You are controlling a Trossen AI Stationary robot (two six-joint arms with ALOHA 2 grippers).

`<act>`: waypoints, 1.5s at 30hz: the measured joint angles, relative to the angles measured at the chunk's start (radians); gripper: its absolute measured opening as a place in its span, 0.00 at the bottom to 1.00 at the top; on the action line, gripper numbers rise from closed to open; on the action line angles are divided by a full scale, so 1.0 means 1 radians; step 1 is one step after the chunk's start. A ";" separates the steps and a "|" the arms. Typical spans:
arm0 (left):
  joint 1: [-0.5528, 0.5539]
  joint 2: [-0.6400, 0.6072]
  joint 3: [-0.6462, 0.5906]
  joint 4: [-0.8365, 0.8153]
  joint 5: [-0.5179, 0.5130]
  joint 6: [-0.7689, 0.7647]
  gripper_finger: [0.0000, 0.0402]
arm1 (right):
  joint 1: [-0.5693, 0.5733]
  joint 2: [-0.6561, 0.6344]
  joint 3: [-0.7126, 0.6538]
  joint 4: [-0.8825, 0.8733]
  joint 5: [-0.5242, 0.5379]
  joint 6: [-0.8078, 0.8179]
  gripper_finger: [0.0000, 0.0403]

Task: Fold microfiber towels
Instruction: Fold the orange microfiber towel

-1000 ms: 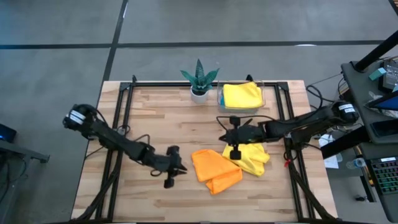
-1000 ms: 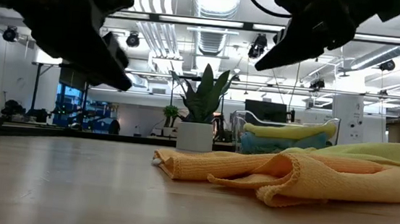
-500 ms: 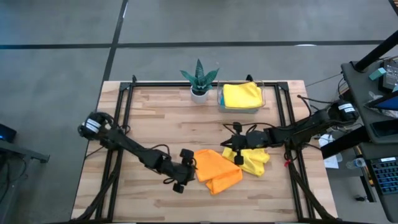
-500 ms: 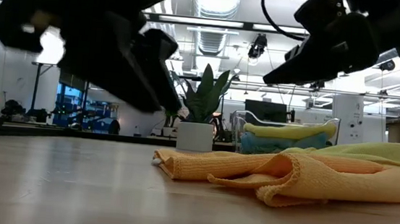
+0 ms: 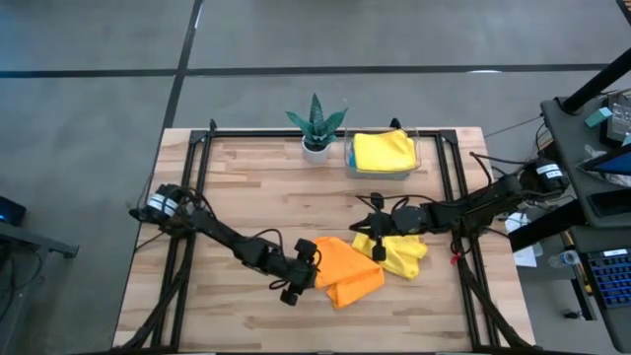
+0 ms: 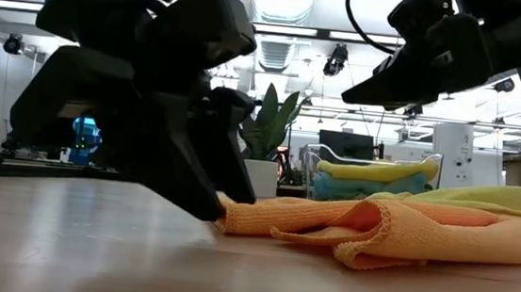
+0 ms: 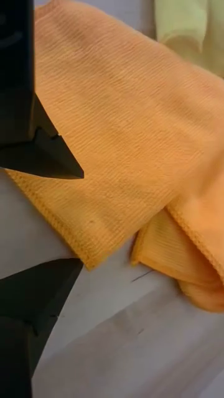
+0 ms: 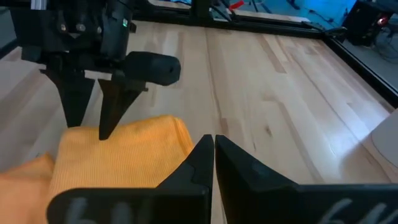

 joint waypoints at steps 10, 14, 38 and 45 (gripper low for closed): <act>0.015 -0.007 -0.009 0.028 0.014 0.000 0.35 | -0.007 0.000 0.000 0.008 0.006 0.057 0.02; 0.034 -0.007 -0.020 0.020 0.060 -0.003 0.18 | -0.007 0.000 0.000 0.009 0.006 0.083 0.02; 0.044 -0.512 -0.088 -0.181 -0.476 -0.050 0.00 | -0.010 0.076 0.223 -0.008 -0.061 -0.052 0.42; 0.032 -0.521 -0.121 -0.044 -0.599 -0.135 0.00 | -0.012 0.214 0.352 -0.040 -0.078 -0.094 0.58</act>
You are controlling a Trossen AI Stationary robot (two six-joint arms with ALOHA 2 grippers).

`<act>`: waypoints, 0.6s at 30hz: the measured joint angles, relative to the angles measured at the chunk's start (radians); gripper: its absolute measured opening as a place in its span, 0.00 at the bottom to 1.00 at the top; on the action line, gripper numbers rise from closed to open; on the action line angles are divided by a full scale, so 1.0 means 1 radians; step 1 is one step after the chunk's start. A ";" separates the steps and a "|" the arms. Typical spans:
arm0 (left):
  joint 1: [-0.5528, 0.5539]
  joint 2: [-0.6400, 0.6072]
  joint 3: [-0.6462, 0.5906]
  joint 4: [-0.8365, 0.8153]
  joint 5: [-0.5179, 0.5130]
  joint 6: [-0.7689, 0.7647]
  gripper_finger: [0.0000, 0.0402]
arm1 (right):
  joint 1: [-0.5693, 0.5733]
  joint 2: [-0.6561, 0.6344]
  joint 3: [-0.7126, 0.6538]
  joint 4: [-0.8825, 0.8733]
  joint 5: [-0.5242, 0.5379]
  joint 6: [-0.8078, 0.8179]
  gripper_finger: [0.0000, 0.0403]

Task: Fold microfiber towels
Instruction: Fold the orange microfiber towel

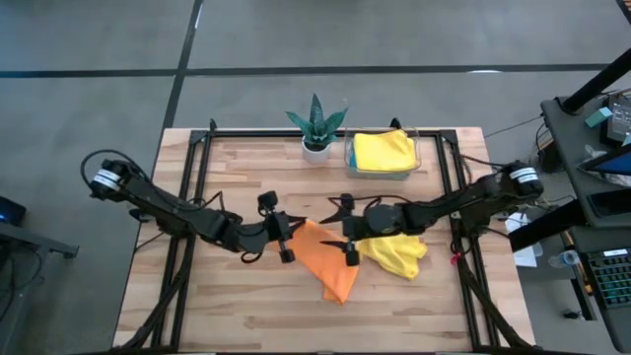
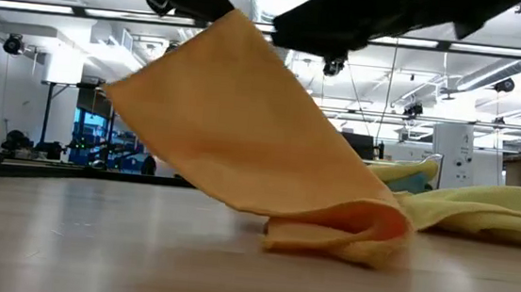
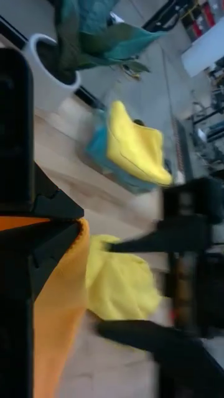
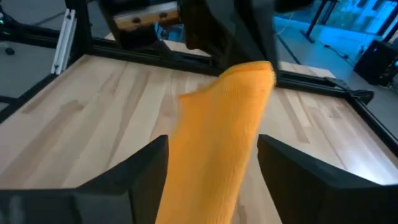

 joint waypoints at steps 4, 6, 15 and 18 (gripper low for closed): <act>-0.010 0.009 0.000 0.044 0.015 0.027 0.00 | -0.017 0.090 0.066 0.002 0.008 -0.003 0.61; -0.024 0.009 0.000 0.040 0.017 0.025 0.00 | -0.022 0.132 0.103 0.001 0.022 -0.003 0.61; -0.072 -0.001 0.000 0.041 0.019 0.023 0.00 | -0.023 0.219 0.225 -0.064 0.023 -0.101 0.33; -0.072 -0.003 0.000 0.052 0.019 0.022 0.00 | -0.023 0.222 0.259 -0.135 -0.003 -0.136 0.15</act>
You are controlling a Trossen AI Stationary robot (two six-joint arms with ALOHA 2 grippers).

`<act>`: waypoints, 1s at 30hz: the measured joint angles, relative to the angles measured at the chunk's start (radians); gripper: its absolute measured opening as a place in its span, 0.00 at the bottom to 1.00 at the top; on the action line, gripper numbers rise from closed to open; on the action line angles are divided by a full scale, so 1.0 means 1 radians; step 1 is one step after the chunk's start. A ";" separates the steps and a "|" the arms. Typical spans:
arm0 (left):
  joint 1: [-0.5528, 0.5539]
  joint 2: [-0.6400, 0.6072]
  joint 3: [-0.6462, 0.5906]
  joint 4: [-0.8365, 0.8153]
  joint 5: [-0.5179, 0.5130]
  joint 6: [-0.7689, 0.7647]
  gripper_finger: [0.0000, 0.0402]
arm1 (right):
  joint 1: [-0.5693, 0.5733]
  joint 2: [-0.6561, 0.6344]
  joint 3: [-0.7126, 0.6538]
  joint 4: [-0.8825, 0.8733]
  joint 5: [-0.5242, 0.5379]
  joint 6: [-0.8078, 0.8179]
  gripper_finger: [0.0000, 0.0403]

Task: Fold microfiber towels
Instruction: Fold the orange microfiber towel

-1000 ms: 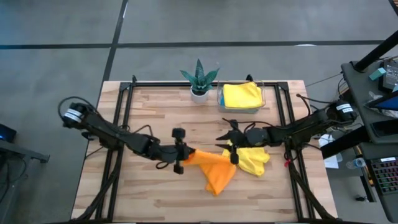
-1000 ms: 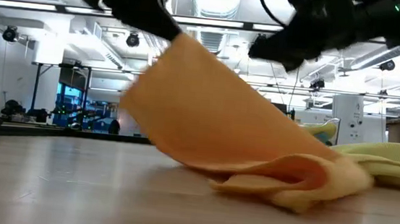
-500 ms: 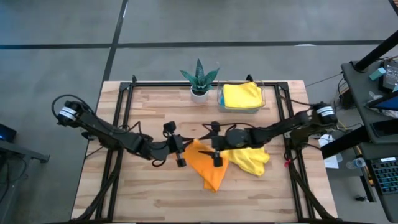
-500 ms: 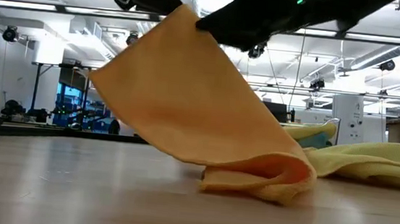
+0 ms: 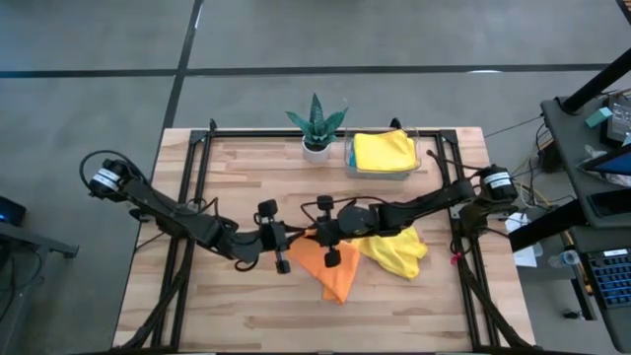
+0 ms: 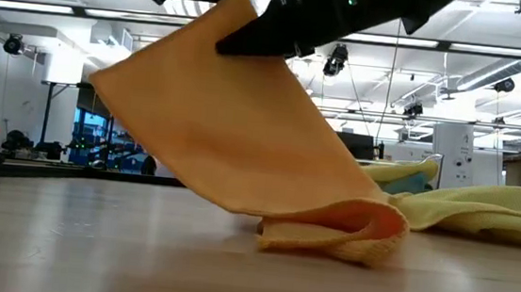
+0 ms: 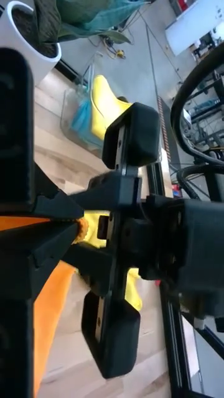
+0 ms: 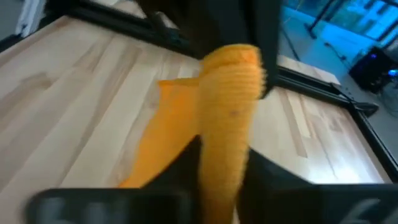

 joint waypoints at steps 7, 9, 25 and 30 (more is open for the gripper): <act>-0.001 -0.026 0.000 -0.018 0.026 0.006 0.06 | 0.011 -0.005 0.009 -0.036 -0.033 -0.085 0.03; -0.002 -0.044 0.000 -0.029 0.056 0.008 0.12 | 0.014 -0.006 0.006 -0.036 -0.032 -0.107 0.02; -0.063 -0.252 -0.010 -0.376 0.209 -0.142 0.39 | 0.042 -0.058 -0.010 -0.082 -0.004 -0.179 0.02; -0.122 -0.272 -0.094 -0.395 0.267 -0.356 0.39 | 0.042 -0.088 -0.011 -0.086 0.128 -0.163 0.02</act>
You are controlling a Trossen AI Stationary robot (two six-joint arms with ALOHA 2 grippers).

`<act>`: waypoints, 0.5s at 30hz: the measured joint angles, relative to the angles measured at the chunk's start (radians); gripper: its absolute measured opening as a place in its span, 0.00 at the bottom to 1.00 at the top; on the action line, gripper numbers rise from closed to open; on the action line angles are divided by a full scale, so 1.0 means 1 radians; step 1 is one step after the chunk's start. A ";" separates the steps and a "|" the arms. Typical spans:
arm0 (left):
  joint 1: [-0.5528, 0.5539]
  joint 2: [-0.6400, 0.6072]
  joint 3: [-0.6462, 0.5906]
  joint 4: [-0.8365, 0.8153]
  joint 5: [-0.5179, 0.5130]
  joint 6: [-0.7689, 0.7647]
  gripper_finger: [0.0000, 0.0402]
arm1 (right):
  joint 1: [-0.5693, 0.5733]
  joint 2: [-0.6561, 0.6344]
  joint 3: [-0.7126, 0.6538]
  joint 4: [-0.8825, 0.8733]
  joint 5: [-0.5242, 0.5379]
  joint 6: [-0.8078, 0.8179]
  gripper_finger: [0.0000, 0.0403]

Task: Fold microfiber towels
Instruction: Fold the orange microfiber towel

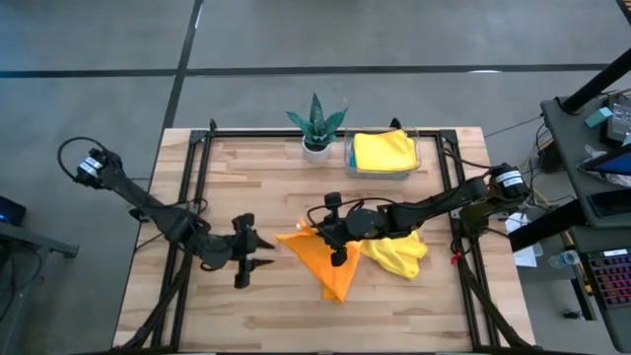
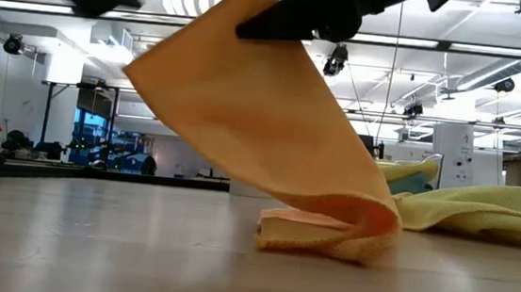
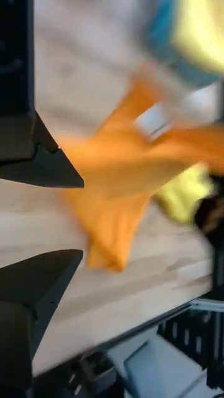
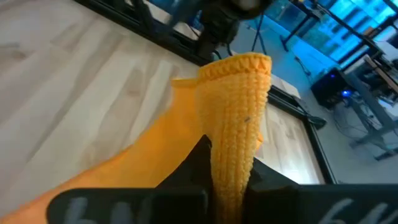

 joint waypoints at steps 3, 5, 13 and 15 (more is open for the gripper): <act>-0.035 0.005 -0.061 0.000 -0.010 -0.160 0.39 | 0.000 -0.003 -0.001 -0.004 0.005 0.000 0.02; -0.048 0.011 -0.088 0.003 -0.048 -0.232 0.39 | 0.000 -0.003 -0.001 -0.004 0.005 0.001 0.02; -0.054 0.011 -0.148 0.027 -0.284 -0.209 0.39 | 0.000 -0.003 -0.001 -0.003 0.005 0.018 0.02; -0.054 0.020 -0.161 0.068 -0.287 -0.186 0.39 | 0.000 -0.003 -0.001 -0.003 0.004 0.020 0.02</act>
